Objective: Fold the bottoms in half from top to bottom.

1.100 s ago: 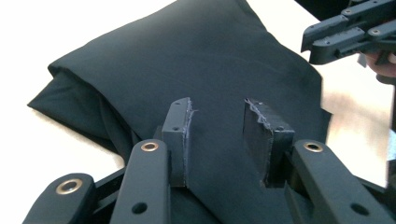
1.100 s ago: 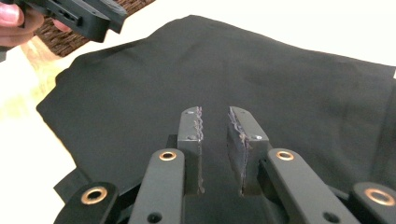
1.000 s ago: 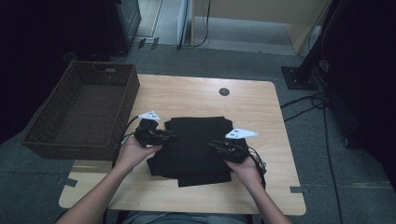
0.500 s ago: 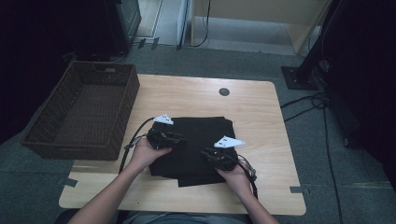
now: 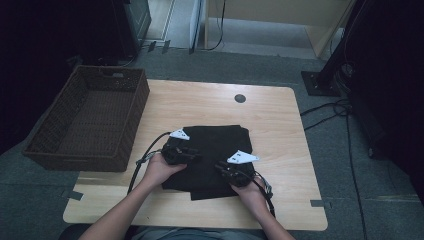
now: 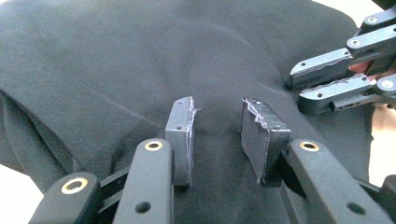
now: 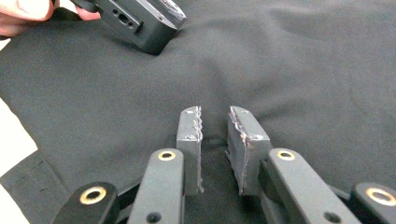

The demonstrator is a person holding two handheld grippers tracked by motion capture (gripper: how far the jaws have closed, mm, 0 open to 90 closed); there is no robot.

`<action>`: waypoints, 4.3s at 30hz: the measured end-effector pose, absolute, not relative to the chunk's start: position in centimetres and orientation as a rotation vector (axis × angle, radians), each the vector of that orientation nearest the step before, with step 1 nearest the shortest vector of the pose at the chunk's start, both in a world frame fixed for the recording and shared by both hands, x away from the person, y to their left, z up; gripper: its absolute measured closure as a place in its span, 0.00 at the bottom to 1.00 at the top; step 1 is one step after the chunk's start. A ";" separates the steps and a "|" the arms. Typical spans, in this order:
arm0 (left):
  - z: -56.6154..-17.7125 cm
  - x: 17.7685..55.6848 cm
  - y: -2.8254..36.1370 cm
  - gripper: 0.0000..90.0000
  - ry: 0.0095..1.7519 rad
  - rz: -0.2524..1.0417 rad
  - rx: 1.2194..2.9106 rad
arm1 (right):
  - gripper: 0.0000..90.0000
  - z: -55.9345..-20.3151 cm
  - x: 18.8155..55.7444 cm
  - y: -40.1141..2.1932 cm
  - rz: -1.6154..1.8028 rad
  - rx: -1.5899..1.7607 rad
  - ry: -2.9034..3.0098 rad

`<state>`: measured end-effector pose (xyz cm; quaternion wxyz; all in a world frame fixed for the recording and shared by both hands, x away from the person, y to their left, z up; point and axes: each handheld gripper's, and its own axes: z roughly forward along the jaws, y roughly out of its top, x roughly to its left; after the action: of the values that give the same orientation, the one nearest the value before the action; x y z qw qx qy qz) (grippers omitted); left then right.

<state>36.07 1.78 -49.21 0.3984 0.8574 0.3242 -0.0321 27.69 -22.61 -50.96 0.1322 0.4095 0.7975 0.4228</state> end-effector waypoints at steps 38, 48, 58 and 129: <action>-46.7 45.4 3.4 0.44 0.935 -0.018 2.088 | 0.72 -50.2 28.4 -20.6 1.232 1.196 2.321; -47.6 48.0 2.7 0.44 0.957 -0.030 2.063 | 0.72 -50.5 28.4 -20.6 1.232 1.179 2.319; -49.7 48.7 1.6 0.42 0.956 -0.061 2.113 | 0.71 -50.8 28.2 -20.6 1.247 1.176 2.308; -42.3 46.7 3.1 0.94 0.743 0.061 2.092 | 0.72 -51.2 32.3 -17.3 1.162 1.301 2.133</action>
<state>46.74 3.13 -42.25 0.4443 0.8439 0.2997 0.0246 32.30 -17.30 -51.18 0.1922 0.4634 0.7597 0.4138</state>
